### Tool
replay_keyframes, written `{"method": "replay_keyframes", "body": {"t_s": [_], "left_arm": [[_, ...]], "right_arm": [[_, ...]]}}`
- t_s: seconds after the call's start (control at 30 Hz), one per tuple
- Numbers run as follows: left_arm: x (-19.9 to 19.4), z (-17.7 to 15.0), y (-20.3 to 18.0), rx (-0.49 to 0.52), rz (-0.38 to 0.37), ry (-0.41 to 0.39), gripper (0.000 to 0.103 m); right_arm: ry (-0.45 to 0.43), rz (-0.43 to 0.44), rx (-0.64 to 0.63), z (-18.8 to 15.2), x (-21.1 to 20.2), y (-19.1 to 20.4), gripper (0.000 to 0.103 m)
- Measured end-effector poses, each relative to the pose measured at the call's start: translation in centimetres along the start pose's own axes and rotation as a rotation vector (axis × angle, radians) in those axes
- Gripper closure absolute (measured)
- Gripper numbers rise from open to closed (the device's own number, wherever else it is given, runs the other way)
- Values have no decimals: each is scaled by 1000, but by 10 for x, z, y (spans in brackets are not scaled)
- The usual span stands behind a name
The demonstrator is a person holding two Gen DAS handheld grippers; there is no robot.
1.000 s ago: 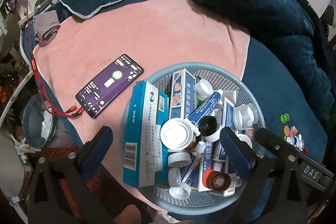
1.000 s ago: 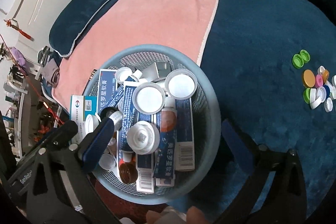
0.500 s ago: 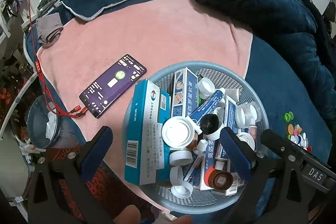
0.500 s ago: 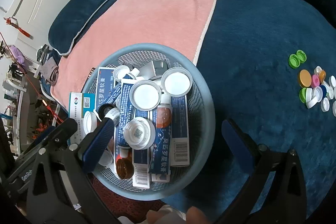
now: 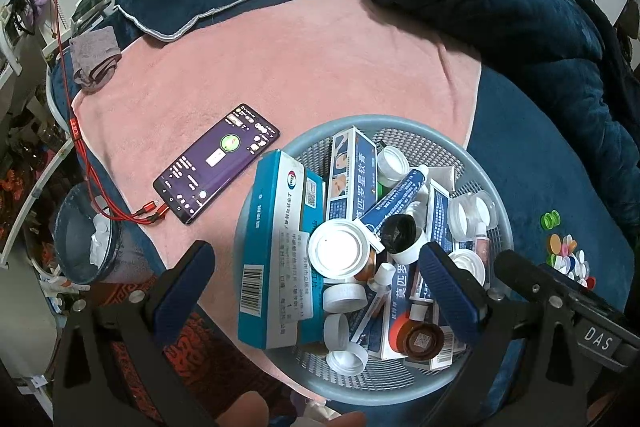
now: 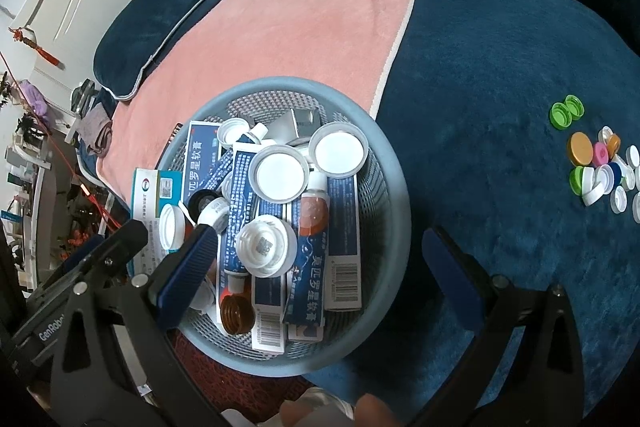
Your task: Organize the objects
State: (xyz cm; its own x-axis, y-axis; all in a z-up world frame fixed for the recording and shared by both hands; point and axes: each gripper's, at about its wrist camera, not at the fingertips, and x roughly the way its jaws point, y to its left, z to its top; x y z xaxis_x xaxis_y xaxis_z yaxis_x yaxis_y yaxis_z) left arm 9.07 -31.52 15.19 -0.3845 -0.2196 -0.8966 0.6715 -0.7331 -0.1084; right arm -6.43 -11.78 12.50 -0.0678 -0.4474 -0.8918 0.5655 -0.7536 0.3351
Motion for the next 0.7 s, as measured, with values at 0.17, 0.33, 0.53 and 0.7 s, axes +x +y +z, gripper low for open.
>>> {"method": "replay_keyframes", "body": {"t_s": [0.17, 0.33, 0.53, 0.7], "left_arm": [[-1, 0, -1, 2, 1, -1, 1], [-2, -1, -2, 4, 3, -2, 1], [-3, -2, -9, 18, 3, -3, 1], [-5, -3, -16, 29, 2, -4, 1]], "right_arm": [[-1, -2, 1, 0, 0, 0, 0], [-2, -6, 3, 0, 0, -2, 0], [-4, -11, 4, -1, -3, -6, 0], [-8, -16, 12, -2, -6, -12, 0]]}}
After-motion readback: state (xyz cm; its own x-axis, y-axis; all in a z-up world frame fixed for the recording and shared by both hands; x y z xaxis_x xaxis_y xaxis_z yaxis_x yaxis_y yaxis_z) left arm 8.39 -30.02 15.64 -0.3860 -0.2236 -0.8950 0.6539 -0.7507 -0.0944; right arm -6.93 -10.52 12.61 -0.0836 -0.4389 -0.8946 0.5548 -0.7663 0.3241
